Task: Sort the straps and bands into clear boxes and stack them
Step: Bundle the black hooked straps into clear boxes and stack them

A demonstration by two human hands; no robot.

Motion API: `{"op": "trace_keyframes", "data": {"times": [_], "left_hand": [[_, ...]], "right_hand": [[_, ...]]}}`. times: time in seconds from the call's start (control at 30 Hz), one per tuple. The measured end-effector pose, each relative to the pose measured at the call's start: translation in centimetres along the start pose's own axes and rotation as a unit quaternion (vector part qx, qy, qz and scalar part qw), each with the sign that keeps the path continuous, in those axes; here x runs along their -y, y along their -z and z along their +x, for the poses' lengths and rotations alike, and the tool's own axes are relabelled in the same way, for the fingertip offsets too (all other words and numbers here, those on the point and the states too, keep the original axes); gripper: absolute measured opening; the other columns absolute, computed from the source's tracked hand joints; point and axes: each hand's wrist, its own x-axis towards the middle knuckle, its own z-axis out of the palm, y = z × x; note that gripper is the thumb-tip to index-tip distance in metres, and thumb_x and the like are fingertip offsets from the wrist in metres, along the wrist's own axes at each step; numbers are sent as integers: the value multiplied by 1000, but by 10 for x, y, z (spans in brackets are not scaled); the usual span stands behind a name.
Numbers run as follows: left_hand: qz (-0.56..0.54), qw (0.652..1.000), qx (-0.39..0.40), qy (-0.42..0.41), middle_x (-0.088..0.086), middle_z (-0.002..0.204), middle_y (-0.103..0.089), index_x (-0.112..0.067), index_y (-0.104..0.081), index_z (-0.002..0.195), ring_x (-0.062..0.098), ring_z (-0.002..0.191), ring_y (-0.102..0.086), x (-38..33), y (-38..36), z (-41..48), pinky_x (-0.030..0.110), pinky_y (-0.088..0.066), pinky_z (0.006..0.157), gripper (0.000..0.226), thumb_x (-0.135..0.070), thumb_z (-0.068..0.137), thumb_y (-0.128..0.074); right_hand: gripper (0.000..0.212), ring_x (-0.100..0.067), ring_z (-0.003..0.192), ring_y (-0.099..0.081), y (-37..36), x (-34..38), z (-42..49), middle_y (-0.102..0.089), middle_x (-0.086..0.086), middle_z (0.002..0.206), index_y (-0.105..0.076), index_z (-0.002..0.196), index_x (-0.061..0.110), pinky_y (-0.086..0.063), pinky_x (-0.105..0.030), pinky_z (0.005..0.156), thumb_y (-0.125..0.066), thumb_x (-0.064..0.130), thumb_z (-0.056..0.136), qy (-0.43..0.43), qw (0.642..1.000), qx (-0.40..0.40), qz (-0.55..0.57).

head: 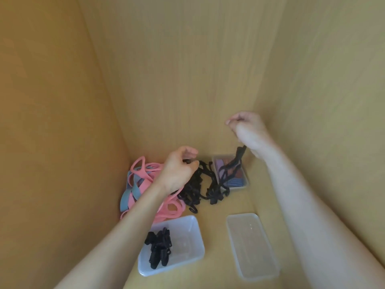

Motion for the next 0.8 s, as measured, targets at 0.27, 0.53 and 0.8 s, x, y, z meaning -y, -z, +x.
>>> {"op": "trace_keyframes", "data": {"times": [0.27, 0.53, 0.8], "left_hand": [[9, 994, 91, -64, -6, 128, -63, -20, -62, 125, 9, 124, -54, -60, -23, 33, 28, -40, 106, 42, -30, 87, -77], [-95, 986, 98, -99, 18, 96, -71, 10, -63, 113, 22, 89, -67, -96, -14, 49, 32, -55, 93, 26, -12, 102, -55], [-111, 974, 110, -163, 7, 79, -69, -11, -66, 98, 19, 80, -69, -145, 12, 64, 31, -58, 88, 17, -21, 104, -55]], "right_hand": [[15, -14, 62, -51, 21, 37, -3, -54, -6, 71, -65, 86, 3, -42, -24, 54, -53, -1, 95, 3, 961, 51, 273], [13, -21, 101, -67, 37, 44, -3, -69, -11, 106, -66, 102, 6, -54, -35, 88, -57, 0, 95, 62, 922, 15, 383], [15, -21, 66, -55, 24, 59, 2, -63, -13, 85, -68, 112, 16, -48, -35, 97, -58, 12, 101, 124, 962, 63, 235]]}}
